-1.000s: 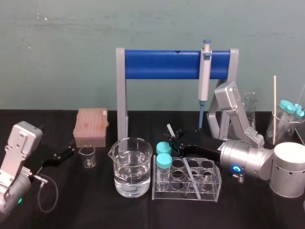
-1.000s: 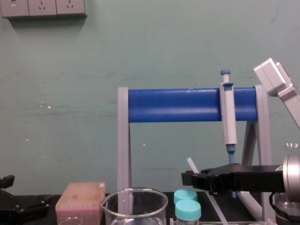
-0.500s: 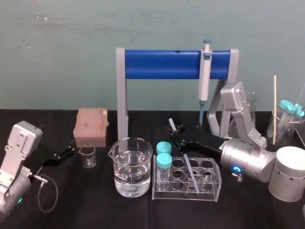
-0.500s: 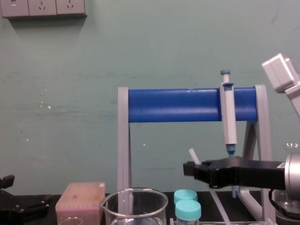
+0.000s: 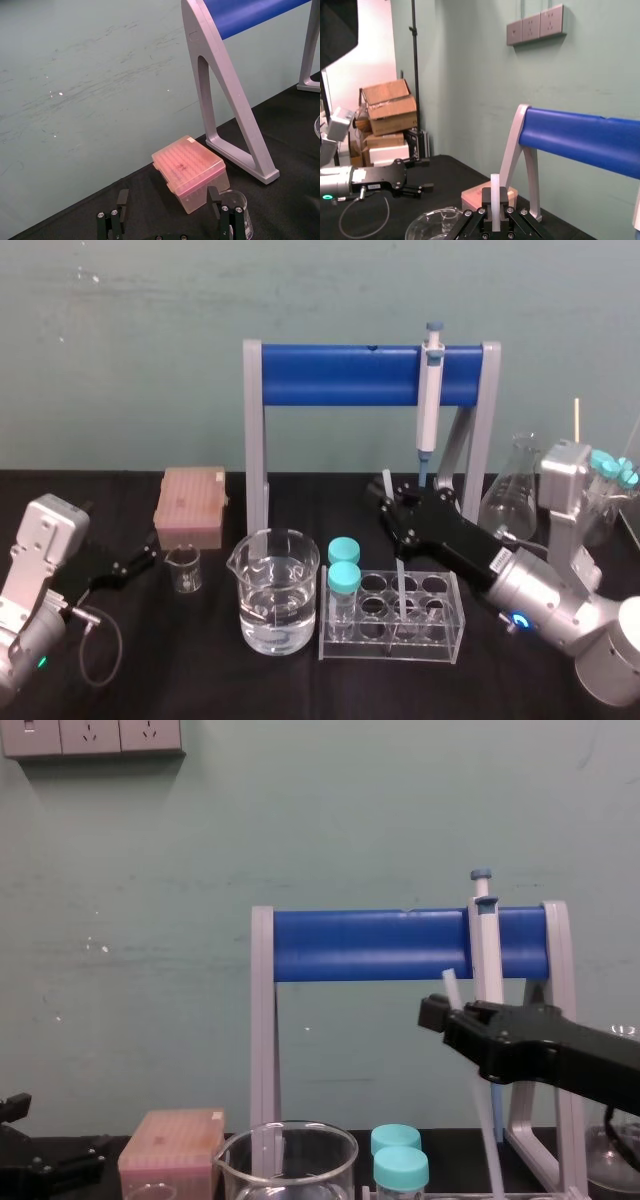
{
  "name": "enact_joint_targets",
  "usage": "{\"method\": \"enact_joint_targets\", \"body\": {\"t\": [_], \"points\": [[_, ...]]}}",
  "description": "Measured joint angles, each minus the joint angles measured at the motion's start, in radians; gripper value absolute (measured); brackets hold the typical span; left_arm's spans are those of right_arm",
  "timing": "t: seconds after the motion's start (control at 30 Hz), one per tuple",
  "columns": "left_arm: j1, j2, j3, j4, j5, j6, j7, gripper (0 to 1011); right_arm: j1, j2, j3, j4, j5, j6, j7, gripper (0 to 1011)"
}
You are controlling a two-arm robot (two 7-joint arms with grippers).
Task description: Pick up the stirring rod with one hand, then place it down.
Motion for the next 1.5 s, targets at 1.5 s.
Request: {"method": "enact_joint_targets", "body": {"t": [1.5], "points": [[0.000,0.000,0.000,0.000,0.000,0.000,0.000,1000,-0.025,0.032,0.180,-0.211,0.099,-0.030,0.013,69]]}}
